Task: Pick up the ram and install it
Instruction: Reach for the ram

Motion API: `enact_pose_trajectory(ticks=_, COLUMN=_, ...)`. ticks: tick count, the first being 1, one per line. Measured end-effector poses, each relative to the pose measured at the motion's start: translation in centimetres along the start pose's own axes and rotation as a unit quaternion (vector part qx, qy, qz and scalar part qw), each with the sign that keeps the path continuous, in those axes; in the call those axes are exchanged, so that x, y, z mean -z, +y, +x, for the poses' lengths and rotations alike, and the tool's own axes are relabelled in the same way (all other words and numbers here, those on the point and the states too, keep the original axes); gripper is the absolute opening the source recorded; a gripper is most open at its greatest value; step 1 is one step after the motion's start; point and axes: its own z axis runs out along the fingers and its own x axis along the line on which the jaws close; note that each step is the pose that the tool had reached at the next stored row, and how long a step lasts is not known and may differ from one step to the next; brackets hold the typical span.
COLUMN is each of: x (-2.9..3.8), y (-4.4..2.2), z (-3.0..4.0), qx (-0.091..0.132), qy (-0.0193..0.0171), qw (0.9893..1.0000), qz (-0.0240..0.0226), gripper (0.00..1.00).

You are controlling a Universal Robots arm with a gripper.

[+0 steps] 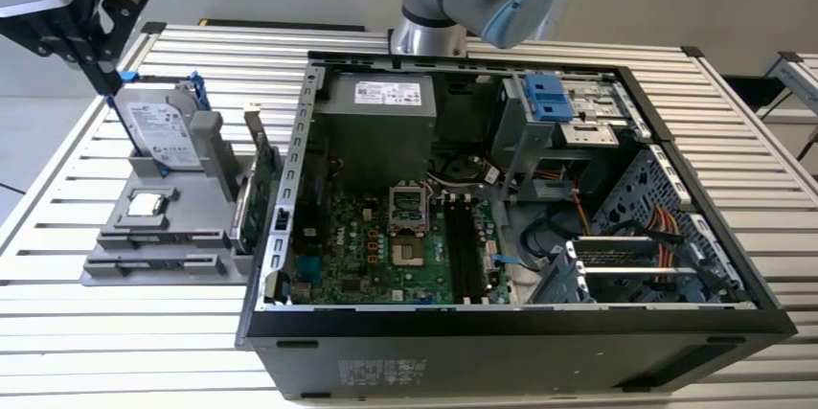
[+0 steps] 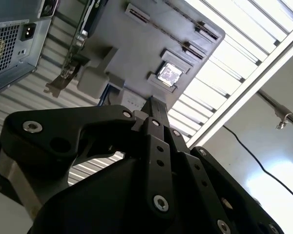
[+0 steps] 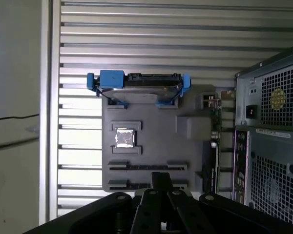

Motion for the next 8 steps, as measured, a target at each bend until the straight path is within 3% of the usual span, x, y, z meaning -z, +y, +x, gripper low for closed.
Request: enact_pose_trajectory(ticks=8, x=-0.03, y=-0.51, z=0.00, qx=0.000, qy=0.0001, qw=1.0000, qz=0.0001, gripper=0.00)
